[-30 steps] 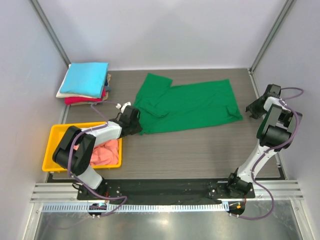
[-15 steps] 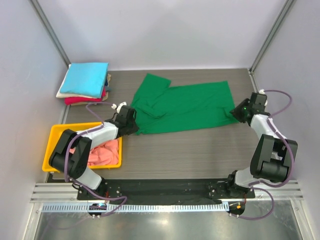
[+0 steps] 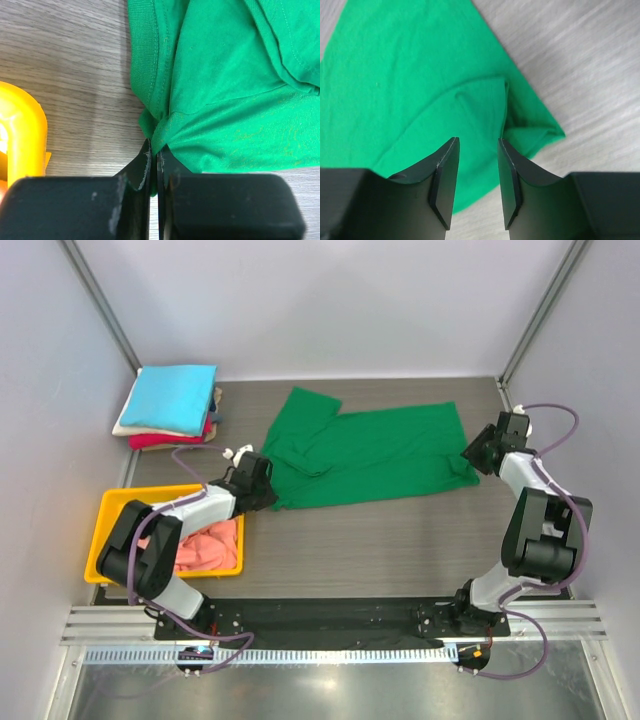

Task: Fold and stack the t-shirts
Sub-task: Fold the tshirt

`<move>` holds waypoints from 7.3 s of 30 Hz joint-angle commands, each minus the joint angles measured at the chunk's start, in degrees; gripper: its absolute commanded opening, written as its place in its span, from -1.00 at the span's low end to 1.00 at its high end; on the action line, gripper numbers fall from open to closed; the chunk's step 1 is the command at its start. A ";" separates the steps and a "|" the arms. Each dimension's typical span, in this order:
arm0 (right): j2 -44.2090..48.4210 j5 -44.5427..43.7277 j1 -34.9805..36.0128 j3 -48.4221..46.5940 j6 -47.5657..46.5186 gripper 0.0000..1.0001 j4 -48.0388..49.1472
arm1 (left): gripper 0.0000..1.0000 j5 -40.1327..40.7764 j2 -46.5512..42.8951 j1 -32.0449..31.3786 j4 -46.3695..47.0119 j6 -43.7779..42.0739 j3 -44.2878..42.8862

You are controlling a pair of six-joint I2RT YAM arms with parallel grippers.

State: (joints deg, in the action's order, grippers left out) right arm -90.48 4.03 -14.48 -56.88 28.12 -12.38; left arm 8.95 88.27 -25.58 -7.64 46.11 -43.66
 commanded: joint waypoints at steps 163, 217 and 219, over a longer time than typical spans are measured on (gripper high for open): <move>3.57 -0.52 5.95 -8.40 1.94 0.69 -12.05 | -0.99 -27.86 56.34 11.78 -11.17 -8.31 -92.07; -38.47 -2.82 4.11 -54.76 -8.61 -0.98 -21.54 | -0.99 -29.43 28.56 11.78 -16.70 -10.86 -66.30; -34.79 -1.32 4.11 -52.55 -8.52 -0.98 -21.46 | -0.99 -29.69 26.00 11.61 -16.18 -10.16 -60.86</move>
State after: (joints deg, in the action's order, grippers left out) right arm -134.17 -1.26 -10.50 -111.18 19.59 -33.45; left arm -20.82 121.86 -13.76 -21.96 36.77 -108.18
